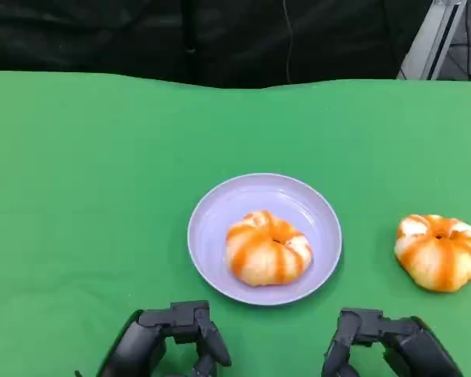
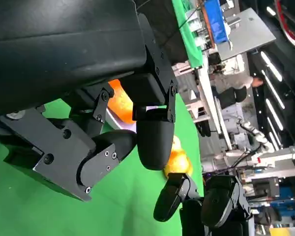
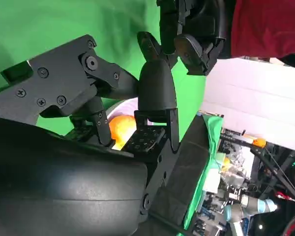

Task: Grasp the bread from the table and place it into the plate.

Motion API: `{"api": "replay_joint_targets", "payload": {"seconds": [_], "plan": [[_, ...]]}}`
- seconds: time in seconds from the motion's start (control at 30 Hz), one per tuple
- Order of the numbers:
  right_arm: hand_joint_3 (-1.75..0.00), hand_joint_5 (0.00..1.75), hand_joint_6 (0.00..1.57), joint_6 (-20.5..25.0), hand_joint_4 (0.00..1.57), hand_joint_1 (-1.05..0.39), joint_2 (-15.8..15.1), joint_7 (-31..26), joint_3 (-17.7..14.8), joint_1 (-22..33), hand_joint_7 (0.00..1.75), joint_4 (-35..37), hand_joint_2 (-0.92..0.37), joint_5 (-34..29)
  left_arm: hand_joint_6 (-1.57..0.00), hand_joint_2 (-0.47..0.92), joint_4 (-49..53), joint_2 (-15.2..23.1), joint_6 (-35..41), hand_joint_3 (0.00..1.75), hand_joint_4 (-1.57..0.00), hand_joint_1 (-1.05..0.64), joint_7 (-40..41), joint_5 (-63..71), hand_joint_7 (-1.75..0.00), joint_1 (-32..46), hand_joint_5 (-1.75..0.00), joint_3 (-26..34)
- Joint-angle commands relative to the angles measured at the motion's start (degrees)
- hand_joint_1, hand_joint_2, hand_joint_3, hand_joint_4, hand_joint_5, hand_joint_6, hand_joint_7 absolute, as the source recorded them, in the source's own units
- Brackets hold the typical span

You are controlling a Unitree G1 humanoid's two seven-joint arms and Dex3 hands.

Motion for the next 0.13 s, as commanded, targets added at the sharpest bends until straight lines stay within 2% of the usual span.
{"api": "replay_joint_targets", "payload": {"seconds": [0.03,0.13], "plan": [[-0.87,1.55,0.79,-0.37,0.79,-0.26,-0.76,0.45,-0.26,-0.02,1.32,0.51,-0.65,0.95,-0.9,0.48,0.74,0.69,-0.98,1.19,-0.83,-0.11,1.04,-0.01,-1.26,-0.43,-1.57,0.22],[-0.88,1.55,0.79,-0.35,0.79,-0.26,-0.71,0.64,-0.28,-0.04,1.32,0.59,-0.65,1.13,-0.9,0.49,0.77,0.72,-0.98,1.19,-0.83,-0.12,1.04,0.01,-1.26,-0.46,-1.57,0.23]]}}
